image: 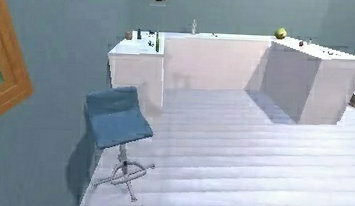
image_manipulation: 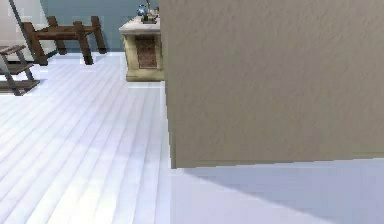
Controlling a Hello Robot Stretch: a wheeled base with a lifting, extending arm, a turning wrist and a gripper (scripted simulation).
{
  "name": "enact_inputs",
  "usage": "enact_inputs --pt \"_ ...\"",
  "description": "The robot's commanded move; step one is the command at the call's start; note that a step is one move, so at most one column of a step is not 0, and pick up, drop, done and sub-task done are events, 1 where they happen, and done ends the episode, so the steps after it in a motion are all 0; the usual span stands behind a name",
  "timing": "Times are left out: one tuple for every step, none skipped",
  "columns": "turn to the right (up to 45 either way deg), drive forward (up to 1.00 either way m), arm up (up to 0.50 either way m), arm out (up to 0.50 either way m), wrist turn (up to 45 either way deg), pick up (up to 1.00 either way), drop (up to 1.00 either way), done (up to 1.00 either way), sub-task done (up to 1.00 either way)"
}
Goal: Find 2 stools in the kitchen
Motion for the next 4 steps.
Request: enact_inputs --pt "-6.0 0.0 0.0 0.0 0.0 0.0 0.0 0.0 0.0" --pt "0.0 0.35 0.0 0.0 0.0 0.0 0.0 0.0 0.0" --pt "-12.0 0.0 0.0 0.0 0.0 0.0 0.0 0.0 0.0" --pt "0.0 0.0 0.0 0.0 0.0 0.0 0.0 0.0 1.0"
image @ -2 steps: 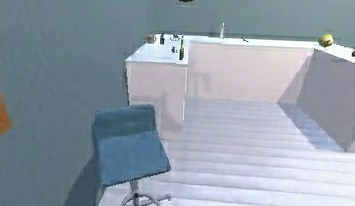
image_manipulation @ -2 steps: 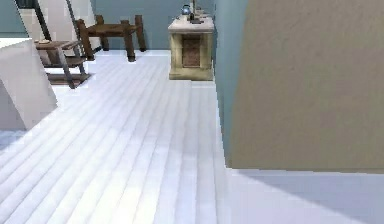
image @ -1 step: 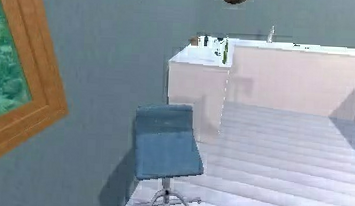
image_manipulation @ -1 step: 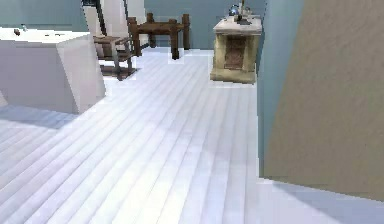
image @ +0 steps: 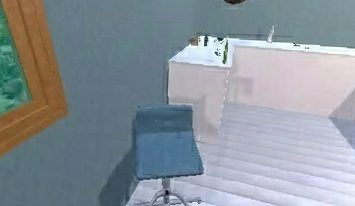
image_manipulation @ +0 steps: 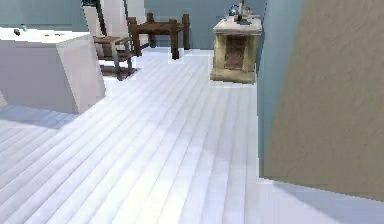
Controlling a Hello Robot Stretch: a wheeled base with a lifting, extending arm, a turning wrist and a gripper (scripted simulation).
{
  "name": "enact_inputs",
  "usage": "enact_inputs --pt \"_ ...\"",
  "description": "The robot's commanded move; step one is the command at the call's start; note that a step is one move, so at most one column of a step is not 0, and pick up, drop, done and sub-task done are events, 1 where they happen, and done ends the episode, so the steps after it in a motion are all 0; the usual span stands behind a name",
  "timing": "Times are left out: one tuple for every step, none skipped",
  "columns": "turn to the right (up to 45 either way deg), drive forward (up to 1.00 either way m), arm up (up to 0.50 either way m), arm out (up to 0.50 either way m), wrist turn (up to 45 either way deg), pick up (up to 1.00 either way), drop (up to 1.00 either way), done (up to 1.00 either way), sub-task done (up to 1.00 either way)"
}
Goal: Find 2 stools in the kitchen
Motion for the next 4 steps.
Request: enact_inputs --pt "45.0 0.0 0.0 0.0 0.0 0.0 0.0 0.0 0.0" --pt "42.0 0.0 0.0 0.0 0.0 0.0 0.0 0.0 0.0" --pt "0.0 1.0 0.0 0.0 0.0 0.0 0.0 0.0 0.0" --pt "0.0 1.0 0.0 0.0 0.0 0.0 0.0 0.0 0.0"
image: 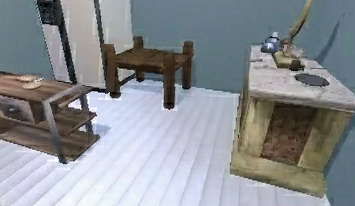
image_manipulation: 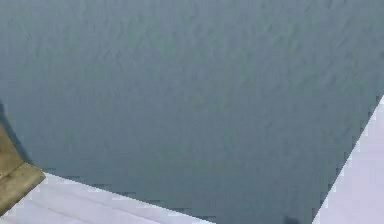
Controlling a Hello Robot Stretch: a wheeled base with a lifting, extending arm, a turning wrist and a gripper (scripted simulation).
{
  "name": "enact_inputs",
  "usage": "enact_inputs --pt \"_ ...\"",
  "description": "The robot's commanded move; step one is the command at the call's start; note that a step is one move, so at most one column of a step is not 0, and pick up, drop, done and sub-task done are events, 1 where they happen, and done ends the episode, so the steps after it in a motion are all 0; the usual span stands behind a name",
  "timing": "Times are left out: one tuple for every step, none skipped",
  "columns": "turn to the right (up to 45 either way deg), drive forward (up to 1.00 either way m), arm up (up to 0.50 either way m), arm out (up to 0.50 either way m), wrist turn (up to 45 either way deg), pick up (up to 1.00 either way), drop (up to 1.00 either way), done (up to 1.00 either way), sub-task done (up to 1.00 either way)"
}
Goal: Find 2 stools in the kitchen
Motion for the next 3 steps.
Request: enact_inputs --pt "0.0 1.0 0.0 0.0 0.0 0.0 0.0 0.0 0.0" --pt "3.0 0.0 0.0 0.0 0.0 0.0 0.0 0.0 0.0" --pt "0.0 0.95 0.0 0.0 0.0 0.0 0.0 0.0 0.0"
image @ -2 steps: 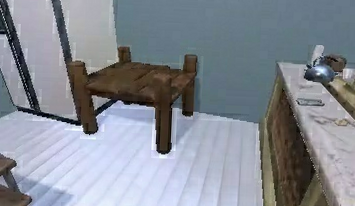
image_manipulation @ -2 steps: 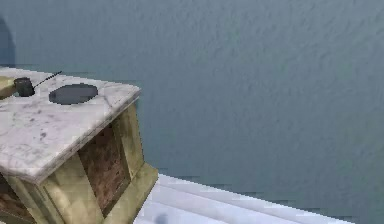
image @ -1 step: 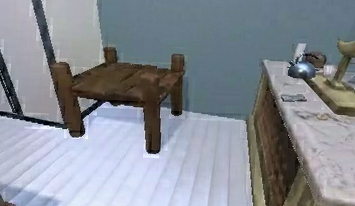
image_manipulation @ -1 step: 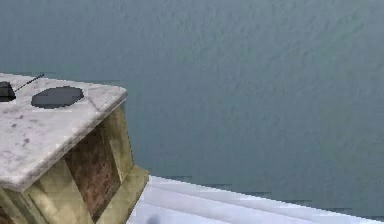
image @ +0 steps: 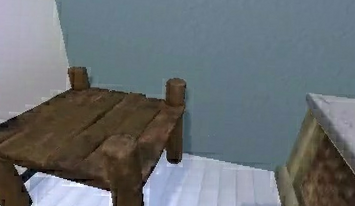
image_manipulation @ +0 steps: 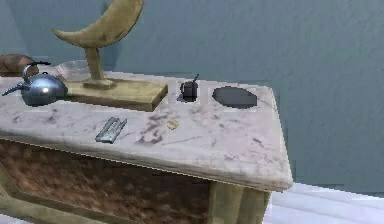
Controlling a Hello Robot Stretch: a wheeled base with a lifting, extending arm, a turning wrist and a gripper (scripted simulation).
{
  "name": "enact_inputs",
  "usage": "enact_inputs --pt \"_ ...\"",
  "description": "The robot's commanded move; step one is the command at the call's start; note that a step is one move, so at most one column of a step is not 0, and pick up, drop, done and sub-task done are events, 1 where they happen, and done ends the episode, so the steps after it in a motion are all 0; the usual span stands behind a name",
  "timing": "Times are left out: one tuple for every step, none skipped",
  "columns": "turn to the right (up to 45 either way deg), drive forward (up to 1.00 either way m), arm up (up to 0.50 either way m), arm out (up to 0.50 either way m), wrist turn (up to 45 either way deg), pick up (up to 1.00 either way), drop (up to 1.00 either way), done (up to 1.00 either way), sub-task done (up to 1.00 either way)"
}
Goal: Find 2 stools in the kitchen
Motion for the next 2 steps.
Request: enact_inputs --pt "-24.0 0.0 0.0 0.0 0.0 0.0 0.0 0.0 0.0" --pt "0.0 0.0 0.0 0.0 0.0 0.0 0.0 1.0 0.0"
